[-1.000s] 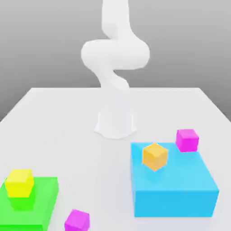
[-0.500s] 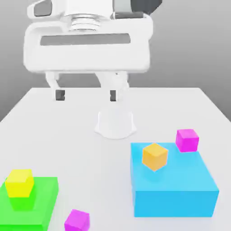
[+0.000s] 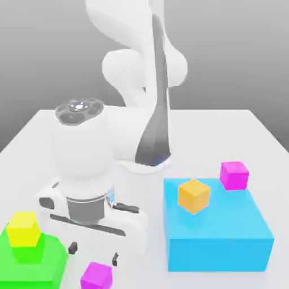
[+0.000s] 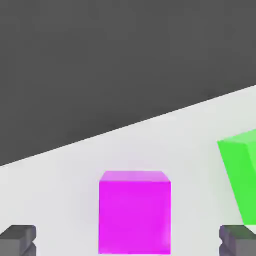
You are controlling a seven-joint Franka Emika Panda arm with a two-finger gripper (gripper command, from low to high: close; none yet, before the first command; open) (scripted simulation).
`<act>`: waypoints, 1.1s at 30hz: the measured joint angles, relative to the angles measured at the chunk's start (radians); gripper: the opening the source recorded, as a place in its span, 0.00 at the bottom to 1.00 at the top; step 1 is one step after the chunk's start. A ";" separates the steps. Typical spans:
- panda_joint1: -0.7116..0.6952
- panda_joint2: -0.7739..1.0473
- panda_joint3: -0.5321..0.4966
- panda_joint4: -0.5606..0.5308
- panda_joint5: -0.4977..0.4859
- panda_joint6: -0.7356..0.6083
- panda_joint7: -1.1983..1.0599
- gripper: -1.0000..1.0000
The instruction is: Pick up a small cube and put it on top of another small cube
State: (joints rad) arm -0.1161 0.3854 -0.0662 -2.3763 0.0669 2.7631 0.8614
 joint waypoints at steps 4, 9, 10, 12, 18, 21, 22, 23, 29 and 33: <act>-0.009 0.072 0.011 0.015 0.010 0.056 -0.007 0.00; -0.010 0.082 0.012 0.016 0.010 0.063 -0.007 0.00; -0.008 0.059 0.009 0.011 0.007 0.045 -0.005 0.00; -0.002 -0.003 0.001 -0.002 -0.003 -0.004 0.002 0.00; 0.036 -0.218 0.050 -0.086 -0.046 -0.133 -0.087 0.00; 0.085 -0.326 0.090 -0.139 -0.050 -0.189 -0.179 0.00; 0.101 -0.362 0.101 -0.157 -0.048 -0.207 -0.212 0.00; 0.124 -0.399 0.105 -0.175 -0.046 -0.226 -0.246 0.00; 0.222 -0.616 0.138 -0.283 -0.026 -0.336 -0.453 0.00; 0.302 -0.762 0.157 -0.354 -0.011 -0.410 -0.593 0.00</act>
State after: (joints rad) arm 0.1863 -0.3768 0.0904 -2.7303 0.0564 2.3531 0.2689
